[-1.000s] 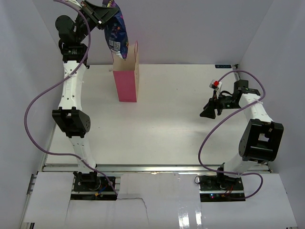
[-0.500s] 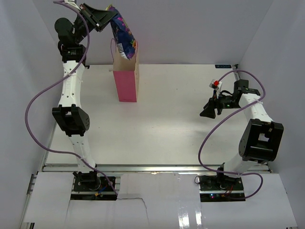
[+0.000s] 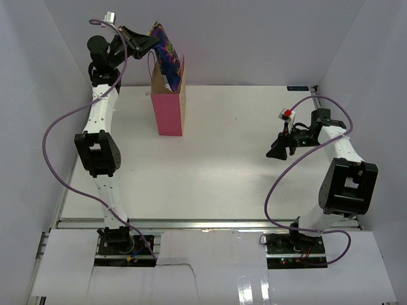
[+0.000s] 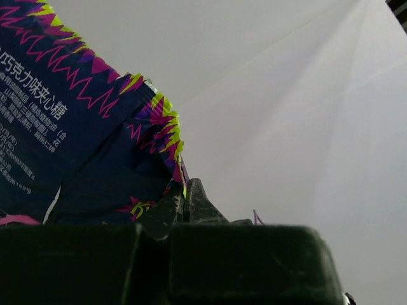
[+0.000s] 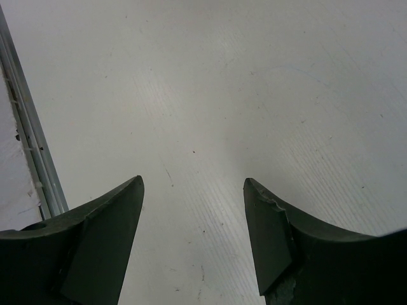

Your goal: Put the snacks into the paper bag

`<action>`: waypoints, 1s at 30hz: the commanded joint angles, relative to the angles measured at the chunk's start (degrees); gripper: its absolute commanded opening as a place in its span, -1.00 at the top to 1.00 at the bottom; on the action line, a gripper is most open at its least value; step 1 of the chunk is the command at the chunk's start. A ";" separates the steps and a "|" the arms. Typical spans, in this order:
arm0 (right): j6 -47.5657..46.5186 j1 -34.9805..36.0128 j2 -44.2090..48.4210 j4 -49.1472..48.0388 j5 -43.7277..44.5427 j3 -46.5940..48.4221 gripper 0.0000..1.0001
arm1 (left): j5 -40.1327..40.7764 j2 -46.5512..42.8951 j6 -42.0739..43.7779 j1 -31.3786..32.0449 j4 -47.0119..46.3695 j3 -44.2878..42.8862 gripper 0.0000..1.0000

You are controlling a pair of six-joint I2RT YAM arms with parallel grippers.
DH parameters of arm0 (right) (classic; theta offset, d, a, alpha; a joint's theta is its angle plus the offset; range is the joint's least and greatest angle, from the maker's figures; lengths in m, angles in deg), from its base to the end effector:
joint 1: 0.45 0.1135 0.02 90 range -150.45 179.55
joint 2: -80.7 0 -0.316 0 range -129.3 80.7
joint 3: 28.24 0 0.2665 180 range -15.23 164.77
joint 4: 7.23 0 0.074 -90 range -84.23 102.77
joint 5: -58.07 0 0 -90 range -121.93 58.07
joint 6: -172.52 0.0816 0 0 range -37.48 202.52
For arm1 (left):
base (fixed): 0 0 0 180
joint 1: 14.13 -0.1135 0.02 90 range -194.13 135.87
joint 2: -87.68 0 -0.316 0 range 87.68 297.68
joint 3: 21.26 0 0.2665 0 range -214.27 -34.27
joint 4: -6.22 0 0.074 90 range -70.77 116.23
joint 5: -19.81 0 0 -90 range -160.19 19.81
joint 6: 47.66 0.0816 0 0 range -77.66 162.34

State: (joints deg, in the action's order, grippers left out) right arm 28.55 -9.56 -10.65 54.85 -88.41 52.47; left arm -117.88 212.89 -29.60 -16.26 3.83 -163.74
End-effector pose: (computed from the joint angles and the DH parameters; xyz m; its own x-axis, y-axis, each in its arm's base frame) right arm 0.3314 0.0158 0.2665 -0.4275 -0.3837 -0.8185 -0.8549 0.4661 0.2280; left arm 0.5799 -0.0388 0.4942 -0.5336 -0.6603 -0.5285 0.5276 0.2285 -0.8182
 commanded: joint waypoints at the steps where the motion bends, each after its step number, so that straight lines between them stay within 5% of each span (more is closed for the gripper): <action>1: 0.19 0.05 -0.32 -0.65 -0.64 0.50 -0.40 | -0.22 -4.09 1.36 0.11 -5.87 0.79 1.00; 6: 0.10 -0.04 -0.06 -0.65 -0.29 0.15 -0.40 | -0.22 -4.53 2.77 0.37 -4.39 3.61 0.57; 7: 0.19 -0.04 0.03 -0.65 -0.20 0.15 -0.40 | 0.04 -4.79 3.38 0.46 -3.77 3.61 0.20; 10: 0.36 -0.04 0.30 -0.56 0.41 0.24 -0.40 | -0.04 -5.32 3.91 0.99 -2.27 2.65 -0.27; 18: 4.57 -0.04 1.44 -0.56 3.93 3.30 -0.45 | -0.13 -10.15 10.83 1.16 5.80 0.97 -0.53; 21: 8.26 -0.04 2.32 -1.70 6.73 4.63 -0.96 | 2.41 -16.38 23.27 1.16 18.44 2.63 -0.55; 22: 9.75 -0.04 3.01 -2.75 7.96 4.72 -0.80 | 3.98 -19.18 27.17 1.16 21.00 5.08 -0.58; 27: 24.31 -0.04 7.85 -15.75 24.47 4.19 -0.80 | 22.34 -48.65 51.15 1.16 29.02 40.11 -0.94; 30: 27.68 -0.04 9.43 -20.49 34.05 5.07 -0.80 | 33.42 -61.45 55.50 0.99 29.02 60.25 -0.96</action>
State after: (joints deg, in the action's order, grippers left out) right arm 48.29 -9.47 -3.53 43.23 -66.06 54.83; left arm -97.83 161.85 12.69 -15.40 28.07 -115.90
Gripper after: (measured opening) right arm 0.900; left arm 0.973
